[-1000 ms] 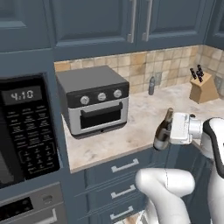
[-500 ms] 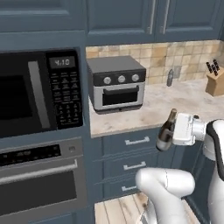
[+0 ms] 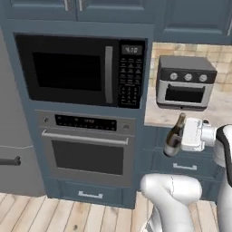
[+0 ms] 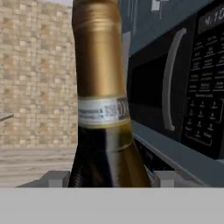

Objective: Place the drinks on the dining counter in a tight cluster.

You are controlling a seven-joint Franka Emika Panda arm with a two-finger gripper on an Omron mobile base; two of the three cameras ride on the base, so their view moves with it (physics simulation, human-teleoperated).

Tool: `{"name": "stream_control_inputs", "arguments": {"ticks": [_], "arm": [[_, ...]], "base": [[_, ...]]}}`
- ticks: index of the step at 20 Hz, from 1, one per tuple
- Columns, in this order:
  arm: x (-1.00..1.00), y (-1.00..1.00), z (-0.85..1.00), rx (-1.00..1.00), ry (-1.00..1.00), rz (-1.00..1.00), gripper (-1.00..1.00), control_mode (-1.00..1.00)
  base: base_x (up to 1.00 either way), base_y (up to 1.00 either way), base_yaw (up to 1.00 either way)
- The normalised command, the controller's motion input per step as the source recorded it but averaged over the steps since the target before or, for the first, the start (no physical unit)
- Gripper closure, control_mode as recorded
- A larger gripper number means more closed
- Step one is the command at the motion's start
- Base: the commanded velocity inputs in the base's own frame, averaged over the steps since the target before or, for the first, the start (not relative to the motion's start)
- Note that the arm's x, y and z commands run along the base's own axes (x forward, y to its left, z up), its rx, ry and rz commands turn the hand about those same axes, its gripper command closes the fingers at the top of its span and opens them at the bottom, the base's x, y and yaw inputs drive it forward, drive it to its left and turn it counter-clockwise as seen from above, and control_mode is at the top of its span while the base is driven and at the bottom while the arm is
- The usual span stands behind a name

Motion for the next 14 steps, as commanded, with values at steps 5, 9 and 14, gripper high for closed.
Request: {"name": "stream_control_inputs", "arguments": {"ticks": [5, 9, 14], "arm": [[0.00, 0.00, 0.00, 0.00, 0.00, 0.00, 1.00, 1.00], [0.00, 0.00, 0.00, 0.00, 0.00, 0.00, 1.00, 1.00], [0.00, 0.00, 0.00, 0.00, 0.00, 0.00, 1.00, 1.00]], "base": [[-0.39, 0.44, 0.67], [-0.30, 0.48, 0.64], [-0.22, 0.53, 0.60]]}}
